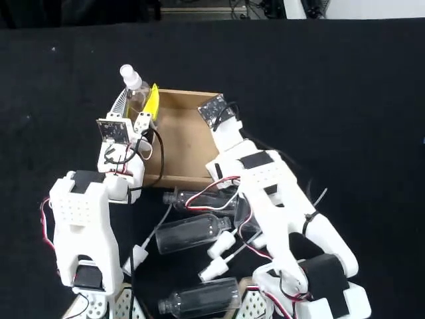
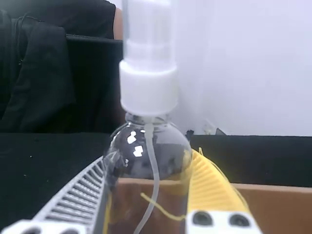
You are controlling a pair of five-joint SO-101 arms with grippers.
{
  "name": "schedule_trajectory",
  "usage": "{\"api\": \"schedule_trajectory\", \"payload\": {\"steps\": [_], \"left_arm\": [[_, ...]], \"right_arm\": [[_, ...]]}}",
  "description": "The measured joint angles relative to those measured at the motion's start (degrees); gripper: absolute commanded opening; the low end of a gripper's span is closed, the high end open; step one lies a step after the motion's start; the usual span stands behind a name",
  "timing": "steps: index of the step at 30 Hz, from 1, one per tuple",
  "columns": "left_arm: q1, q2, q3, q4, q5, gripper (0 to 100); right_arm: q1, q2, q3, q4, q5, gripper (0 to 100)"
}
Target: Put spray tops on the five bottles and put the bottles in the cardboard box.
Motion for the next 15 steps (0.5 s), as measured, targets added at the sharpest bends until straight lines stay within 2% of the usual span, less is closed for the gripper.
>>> {"api": "schedule_trajectory", "payload": {"steps": [6, 15], "left_arm": [[0.0, -0.8, -1.6, 8.0, 0.0, 3], [0.0, -0.8, -2.5, 8.1, 0.3, 4]], "right_arm": [[0.0, 0.0, 0.0, 0.0, -1.8, 3.6], [0.0, 0.0, 0.0, 0.0, -4.5, 3.6]]}}
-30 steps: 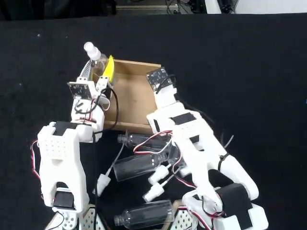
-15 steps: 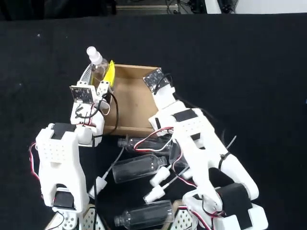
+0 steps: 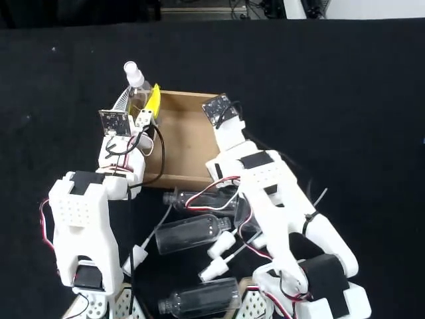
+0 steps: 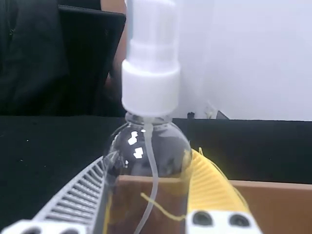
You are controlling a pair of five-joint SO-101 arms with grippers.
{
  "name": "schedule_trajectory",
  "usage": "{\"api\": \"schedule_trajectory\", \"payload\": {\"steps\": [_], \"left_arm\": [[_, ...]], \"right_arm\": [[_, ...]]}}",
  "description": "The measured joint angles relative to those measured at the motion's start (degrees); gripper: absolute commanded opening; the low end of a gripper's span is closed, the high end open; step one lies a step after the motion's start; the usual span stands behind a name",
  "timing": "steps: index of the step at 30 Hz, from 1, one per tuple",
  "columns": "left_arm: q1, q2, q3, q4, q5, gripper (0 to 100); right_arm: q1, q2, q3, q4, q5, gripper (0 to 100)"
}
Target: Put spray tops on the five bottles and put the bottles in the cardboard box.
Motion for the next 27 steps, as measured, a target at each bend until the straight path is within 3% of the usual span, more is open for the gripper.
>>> {"api": "schedule_trajectory", "payload": {"steps": [7, 22, 27], "left_arm": [[0.0, 0.0, 0.0, 0.0, -0.2, 23], [0.0, 0.0, 0.0, 0.0, -0.5, 24], [0.0, 0.0, 0.0, 0.0, -6.6, 24]], "right_arm": [[0.0, 0.0, 0.0, 0.0, 0.0, 3.6], [0.0, 0.0, 0.0, 0.1, 0.0, 3.6], [0.0, 0.0, 0.0, 0.1, 0.0, 3.6]]}}
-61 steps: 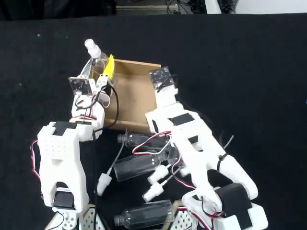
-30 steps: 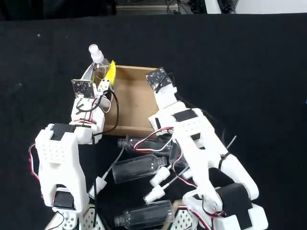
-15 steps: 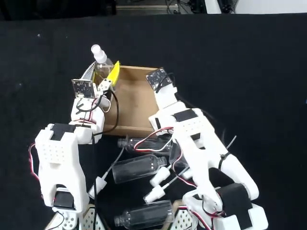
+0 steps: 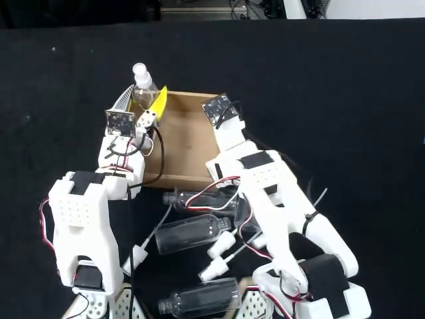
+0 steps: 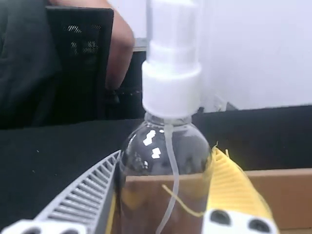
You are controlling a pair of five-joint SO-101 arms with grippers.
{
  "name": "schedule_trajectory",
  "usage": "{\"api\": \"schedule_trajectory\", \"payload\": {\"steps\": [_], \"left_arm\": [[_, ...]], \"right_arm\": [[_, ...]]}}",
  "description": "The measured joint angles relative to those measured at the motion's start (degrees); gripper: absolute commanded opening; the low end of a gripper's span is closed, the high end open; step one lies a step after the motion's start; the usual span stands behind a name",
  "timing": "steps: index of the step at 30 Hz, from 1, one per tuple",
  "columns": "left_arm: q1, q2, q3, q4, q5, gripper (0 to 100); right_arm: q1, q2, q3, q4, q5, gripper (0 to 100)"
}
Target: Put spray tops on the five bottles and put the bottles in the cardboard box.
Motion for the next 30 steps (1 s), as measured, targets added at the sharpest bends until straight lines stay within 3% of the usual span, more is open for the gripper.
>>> {"api": "schedule_trajectory", "payload": {"steps": [18, 23, 30], "left_arm": [[-1.0, -0.4, 0.0, 0.0, -2.0, 25], [-1.1, -0.4, 0.0, 0.0, -2.3, 35], [-2.0, -0.4, 0.0, 0.0, -2.4, 35]], "right_arm": [[0.0, 0.0, 0.0, 0.0, 0.0, 3.6], [0.0, 0.0, 0.0, 0.0, 0.0, 3.6], [0.0, 0.0, 0.0, 0.0, 0.0, 3.6]]}}
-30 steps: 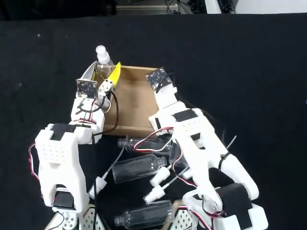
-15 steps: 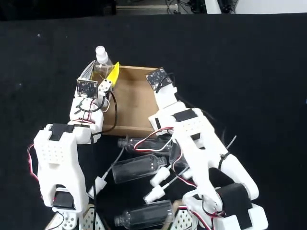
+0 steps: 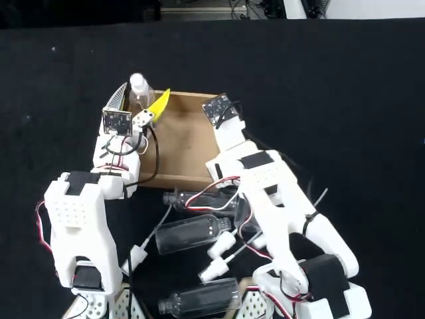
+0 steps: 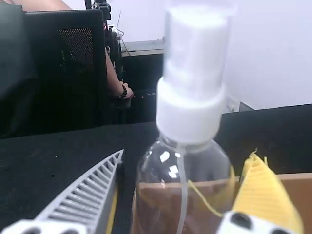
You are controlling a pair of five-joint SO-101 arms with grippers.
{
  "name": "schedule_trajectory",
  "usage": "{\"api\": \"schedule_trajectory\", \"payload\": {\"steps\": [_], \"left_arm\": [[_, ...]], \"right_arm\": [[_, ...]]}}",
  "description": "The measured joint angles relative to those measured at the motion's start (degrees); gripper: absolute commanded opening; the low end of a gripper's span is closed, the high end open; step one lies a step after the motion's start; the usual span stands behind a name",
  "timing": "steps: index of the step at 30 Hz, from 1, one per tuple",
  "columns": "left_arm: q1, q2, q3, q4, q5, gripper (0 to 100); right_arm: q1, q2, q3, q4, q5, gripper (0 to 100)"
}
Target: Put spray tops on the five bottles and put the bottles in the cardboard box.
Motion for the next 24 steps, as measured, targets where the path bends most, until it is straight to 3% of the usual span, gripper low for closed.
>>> {"api": "schedule_trajectory", "payload": {"steps": [9, 15, 20, 24], "left_arm": [[-0.2, -0.1, 1.0, 0.0, 0.0, 35], [-1.0, -8.7, 5.9, 0.8, 0.0, 35], [-1.0, -18.3, 8.8, 13.8, 0.0, 35], [-1.0, -25.4, 8.8, 27.3, 0.0, 35]], "right_arm": [[0.0, 0.0, 0.0, 0.0, 0.0, 3.6], [0.0, 0.0, 0.0, 0.1, 0.0, 3.6], [0.0, 0.0, 0.0, 0.1, 0.0, 4.0], [0.0, 0.0, 0.0, 0.1, 0.0, 13.9]]}}
